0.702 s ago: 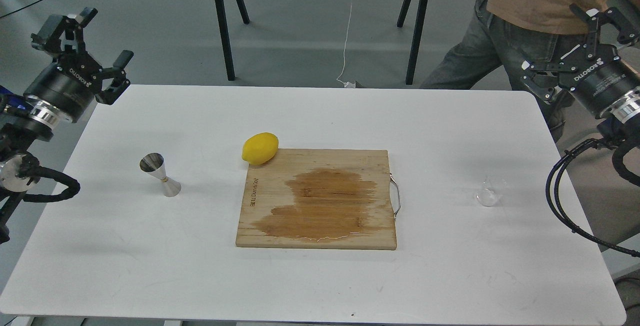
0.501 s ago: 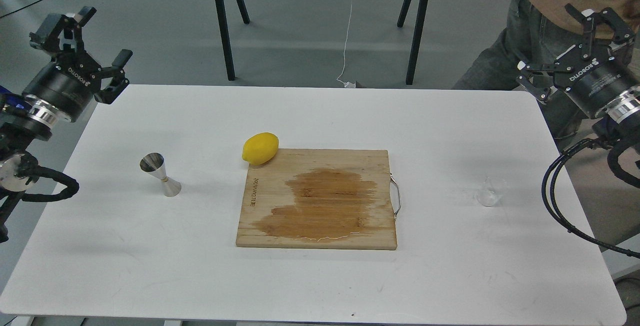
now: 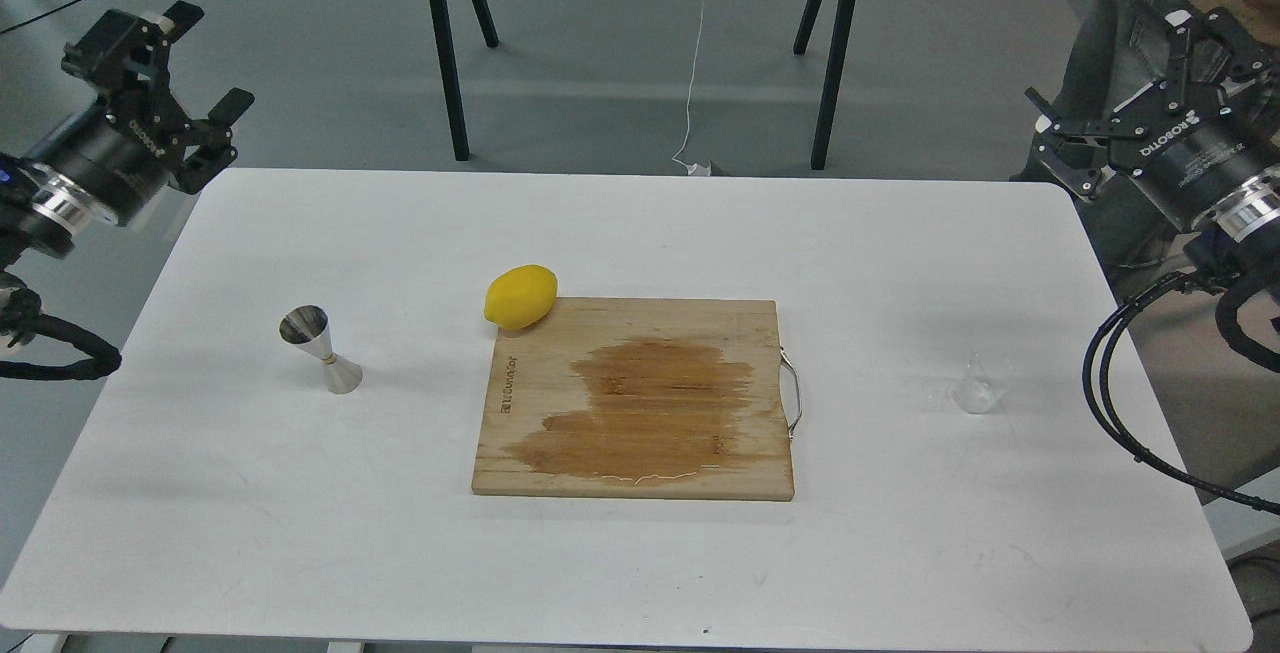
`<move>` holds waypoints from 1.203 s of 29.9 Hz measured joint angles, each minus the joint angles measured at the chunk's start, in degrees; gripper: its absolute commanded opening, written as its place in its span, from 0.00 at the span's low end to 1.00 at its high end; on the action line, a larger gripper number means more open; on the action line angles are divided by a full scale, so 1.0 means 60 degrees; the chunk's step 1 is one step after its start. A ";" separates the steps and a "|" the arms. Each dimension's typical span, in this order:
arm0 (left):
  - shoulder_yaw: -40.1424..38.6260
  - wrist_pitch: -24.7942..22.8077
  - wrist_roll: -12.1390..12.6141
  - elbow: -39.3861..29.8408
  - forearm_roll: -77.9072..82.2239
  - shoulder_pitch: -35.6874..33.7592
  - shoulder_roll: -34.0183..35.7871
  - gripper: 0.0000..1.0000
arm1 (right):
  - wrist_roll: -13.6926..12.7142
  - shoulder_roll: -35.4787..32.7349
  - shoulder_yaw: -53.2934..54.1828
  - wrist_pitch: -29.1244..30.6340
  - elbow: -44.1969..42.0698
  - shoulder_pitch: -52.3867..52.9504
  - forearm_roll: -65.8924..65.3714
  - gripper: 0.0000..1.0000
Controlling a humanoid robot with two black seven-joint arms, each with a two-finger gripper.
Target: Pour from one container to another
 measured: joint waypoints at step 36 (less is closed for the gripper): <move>0.0196 0.9335 0.0000 -0.1549 0.9148 0.5878 -0.0726 0.99 | 0.0013 0.0021 0.0041 0.0000 -0.0053 -0.0079 -0.0008 0.99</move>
